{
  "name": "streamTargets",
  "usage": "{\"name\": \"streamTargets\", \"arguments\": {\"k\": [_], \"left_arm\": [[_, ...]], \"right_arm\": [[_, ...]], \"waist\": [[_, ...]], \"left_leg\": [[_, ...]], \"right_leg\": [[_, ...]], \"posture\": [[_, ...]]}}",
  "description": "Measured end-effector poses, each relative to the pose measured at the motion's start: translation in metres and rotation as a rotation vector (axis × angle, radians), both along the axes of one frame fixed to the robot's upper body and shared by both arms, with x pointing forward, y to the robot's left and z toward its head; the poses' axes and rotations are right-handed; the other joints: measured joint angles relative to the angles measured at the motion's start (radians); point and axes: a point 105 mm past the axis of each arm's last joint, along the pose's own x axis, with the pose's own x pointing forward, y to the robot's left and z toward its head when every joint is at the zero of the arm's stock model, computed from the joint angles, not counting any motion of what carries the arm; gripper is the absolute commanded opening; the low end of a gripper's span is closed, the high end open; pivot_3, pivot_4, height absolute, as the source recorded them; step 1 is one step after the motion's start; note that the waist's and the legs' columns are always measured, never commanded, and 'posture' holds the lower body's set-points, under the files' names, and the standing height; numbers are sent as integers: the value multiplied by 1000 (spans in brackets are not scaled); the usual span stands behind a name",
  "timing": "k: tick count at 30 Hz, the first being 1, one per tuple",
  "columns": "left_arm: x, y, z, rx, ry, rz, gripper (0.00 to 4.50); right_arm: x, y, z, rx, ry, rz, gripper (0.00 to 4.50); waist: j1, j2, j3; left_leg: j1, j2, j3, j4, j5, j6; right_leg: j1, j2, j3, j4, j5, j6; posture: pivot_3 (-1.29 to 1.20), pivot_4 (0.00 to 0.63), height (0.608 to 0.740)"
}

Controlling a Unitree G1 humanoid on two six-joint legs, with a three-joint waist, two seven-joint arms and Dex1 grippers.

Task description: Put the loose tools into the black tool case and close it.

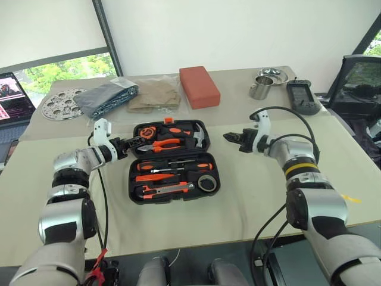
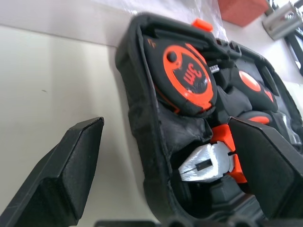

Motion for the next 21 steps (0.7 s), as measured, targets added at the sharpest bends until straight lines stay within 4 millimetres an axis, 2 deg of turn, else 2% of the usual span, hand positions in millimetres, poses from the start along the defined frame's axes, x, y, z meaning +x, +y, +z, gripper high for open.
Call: {"name": "streamTargets", "arguments": {"k": [5,11,14,17,20,21], "left_arm": [[-1,7,8,-44,16,-6,4500],[-10,15,-6,17,67,-44,4500],[-10,16,-6,25,68,-48,4500],[-9,16,-5,23,70,-40,3769],[-9,17,-6,25,68,-28,2643],[-9,18,-6,25,71,-24,2213]], "right_arm": [[0,1,0,1,-1,3,95],[2,3,5,-1,-17,9,95],[3,7,10,3,-32,19,95],[4,12,15,9,-46,38,0],[2,16,14,13,-43,63,810],[1,19,13,18,-33,77,1225]], "waist": [[-1,0,0],[1,0,0],[1,0,0],[1,0,0],[1,0,0],[1,0,0]], "left_leg": [[0,0,0,0,0,0],[-1,0,0,0,-2,3],[-1,0,0,0,-2,4],[-1,0,0,0,-2,4],[-1,0,0,0,-2,4],[-1,0,0,0,-2,4]], "right_leg": [[0,0,0,0,0,0],[-1,0,0,0,0,0],[-1,0,0,1,0,0],[-1,0,0,1,0,0],[-1,0,0,1,0,0],[-2,0,0,1,0,0]], "posture": [[0,150,736],[0,150,736],[0,150,736],[0,150,736],[0,150,736],[0,150,736]]}}
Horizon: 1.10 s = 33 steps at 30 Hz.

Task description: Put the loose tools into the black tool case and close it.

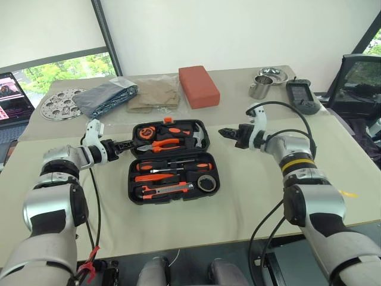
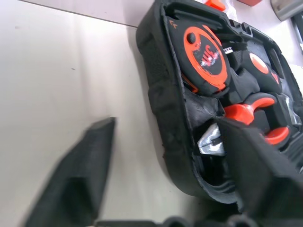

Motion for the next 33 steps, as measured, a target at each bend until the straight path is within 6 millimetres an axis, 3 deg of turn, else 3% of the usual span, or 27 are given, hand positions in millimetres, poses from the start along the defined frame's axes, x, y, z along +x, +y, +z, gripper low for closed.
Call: {"name": "streamTargets", "arguments": {"k": [2,5,19,33], "left_arm": [[0,-1,0,-4,-1,0,1528],[2,-4,4,-15,-15,-11,528],[3,-4,5,-10,-18,-5,528],[5,-8,4,-6,-29,-10,528]], "right_arm": [[-1,3,-3,6,21,10,1862],[-3,11,-8,15,54,24,1914],[0,36,-13,33,140,9,1914],[3,37,-23,-13,159,-46,1914]], "waist": [[0,0,0],[-1,0,0],[-3,0,0],[-1,0,0]], "left_leg": [[0,0,0,0,0,0],[1,0,0,0,0,0],[1,0,0,0,0,0],[1,0,0,0,0,0]], "right_leg": [[0,0,0,0,0,0],[0,0,0,0,0,0],[-1,0,0,1,0,0],[-1,0,0,2,0,0]], "posture": [[0,150,736],[0,150,736],[0,150,736],[0,150,736]]}}
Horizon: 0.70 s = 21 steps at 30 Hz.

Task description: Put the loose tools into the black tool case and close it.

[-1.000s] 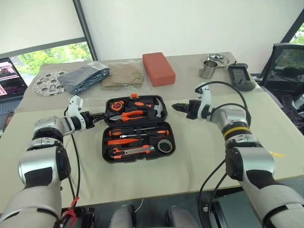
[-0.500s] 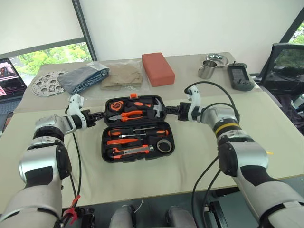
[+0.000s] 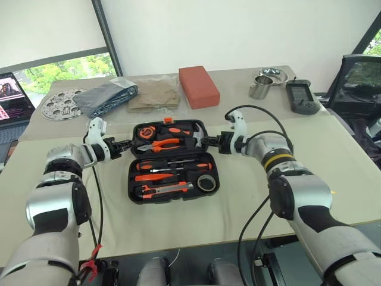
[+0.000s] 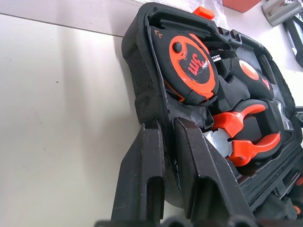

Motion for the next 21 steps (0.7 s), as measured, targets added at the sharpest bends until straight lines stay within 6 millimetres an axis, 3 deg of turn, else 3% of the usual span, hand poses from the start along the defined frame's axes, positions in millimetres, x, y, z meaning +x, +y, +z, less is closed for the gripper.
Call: {"name": "streamTargets", "arguments": {"k": [5,6,21], "left_arm": [[0,-1,0,-2,-1,0,446],[0,-1,0,-3,-1,0,0],[0,-1,1,-7,-8,-8,0]], "right_arm": [[0,-2,-1,2,6,-6,524],[0,-3,-1,7,5,-12,143],[0,-6,1,20,1,-3,67]], "waist": [[0,0,0],[0,0,0],[0,0,0]], "left_leg": [[0,0,0,0,0,0],[0,0,0,0,0,0],[0,0,0,0,0,0]], "right_leg": [[0,0,0,0,0,0],[0,0,0,0,0,0],[0,0,0,0,0,0]], "posture": [[0,150,736],[0,150,736],[0,150,736]]}}
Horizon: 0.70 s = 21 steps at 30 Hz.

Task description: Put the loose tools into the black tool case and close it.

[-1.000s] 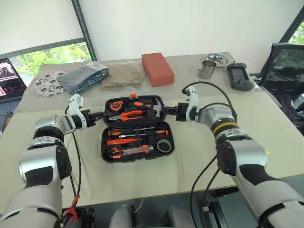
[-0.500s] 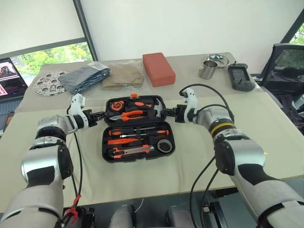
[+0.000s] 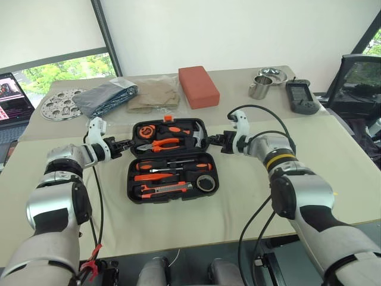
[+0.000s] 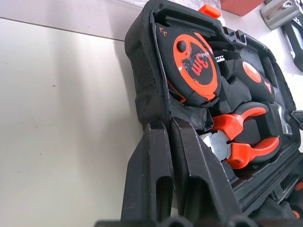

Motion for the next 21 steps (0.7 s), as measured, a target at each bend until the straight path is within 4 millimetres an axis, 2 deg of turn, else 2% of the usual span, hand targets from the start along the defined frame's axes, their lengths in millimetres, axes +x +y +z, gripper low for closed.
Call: {"name": "streamTargets", "arguments": {"k": [13,21], "left_arm": [[-13,6,5,-56,-59,-96,0],[-9,6,12,21,-179,-141,0]], "right_arm": [[-7,-4,2,59,-56,86,67],[-7,-7,7,63,-168,110,67]], "waist": [[-1,0,0],[0,0,1]], "left_leg": [[-3,0,0,0,0,-1],[-3,0,0,0,0,-1]], "right_leg": [[-3,0,-1,6,0,0],[-3,0,-1,6,0,0]], "posture": [[0,150,736],[0,150,736]]}}
